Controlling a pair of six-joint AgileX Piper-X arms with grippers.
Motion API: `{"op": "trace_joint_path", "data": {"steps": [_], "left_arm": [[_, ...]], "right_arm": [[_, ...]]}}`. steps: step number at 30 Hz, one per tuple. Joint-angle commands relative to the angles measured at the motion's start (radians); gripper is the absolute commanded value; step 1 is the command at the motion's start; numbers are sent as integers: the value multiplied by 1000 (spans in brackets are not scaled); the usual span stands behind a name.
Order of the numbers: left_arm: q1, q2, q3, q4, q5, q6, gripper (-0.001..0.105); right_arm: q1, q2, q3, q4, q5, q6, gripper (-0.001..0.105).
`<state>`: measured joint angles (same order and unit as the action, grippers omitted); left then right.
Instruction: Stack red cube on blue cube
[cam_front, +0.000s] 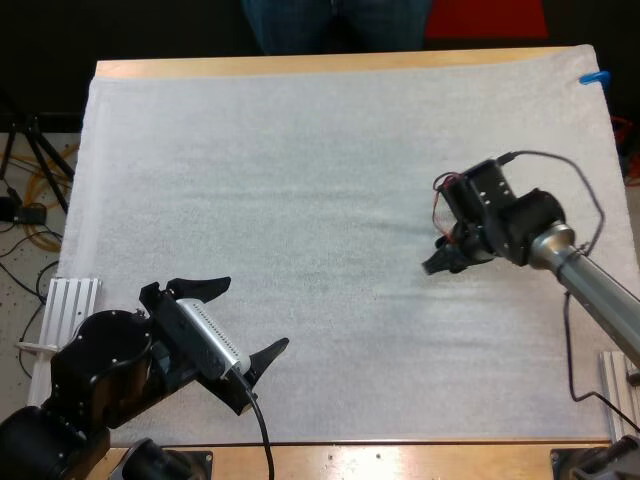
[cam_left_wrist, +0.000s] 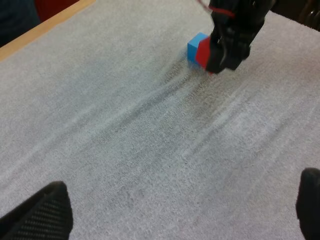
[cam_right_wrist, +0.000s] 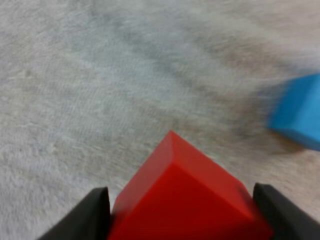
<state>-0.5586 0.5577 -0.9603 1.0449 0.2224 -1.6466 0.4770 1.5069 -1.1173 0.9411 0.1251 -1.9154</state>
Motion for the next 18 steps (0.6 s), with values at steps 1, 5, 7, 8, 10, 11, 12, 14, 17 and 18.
{"op": "trace_joint_path", "data": {"steps": [1, 5, 7, 8, 10, 11, 12, 14, 17, 18], "left_arm": [[-5, 1, -6, -3, -8, 0, 87], [-5, 1, -6, -3, -8, 0, 87], [-5, 1, -6, -3, -8, 0, 87], [-5, 1, -6, -3, -8, 0, 87], [-5, 1, -6, -3, -8, 0, 87], [-5, 1, -6, -3, -6, 0, 87], [-5, 1, -6, -3, -6, 0, 87], [-5, 1, -6, -3, -6, 0, 87], [-5, 1, -6, -3, -2, 0, 87], [-5, 1, -6, -3, -2, 0, 87]], "right_arm": [[-11, -9, -17, 20, 10, -15, 26], [-65, -10, -65, 29, 12, -17, 26], [-96, -10, -79, 19, 8, -17, 26], [-117, -5, -84, 13, 1, -19, 26], [-144, 6, -90, 14, -2, -27, 26], [-162, 18, -91, 14, -1, -35, 26], [-175, 30, -90, 8, -1, -36, 26], [-188, 54, -95, 6, -1, -39, 26], [-205, 103, -117, 8, 12, -46, 26], [-207, 124, -132, 8, 12, -44, 26]]}}
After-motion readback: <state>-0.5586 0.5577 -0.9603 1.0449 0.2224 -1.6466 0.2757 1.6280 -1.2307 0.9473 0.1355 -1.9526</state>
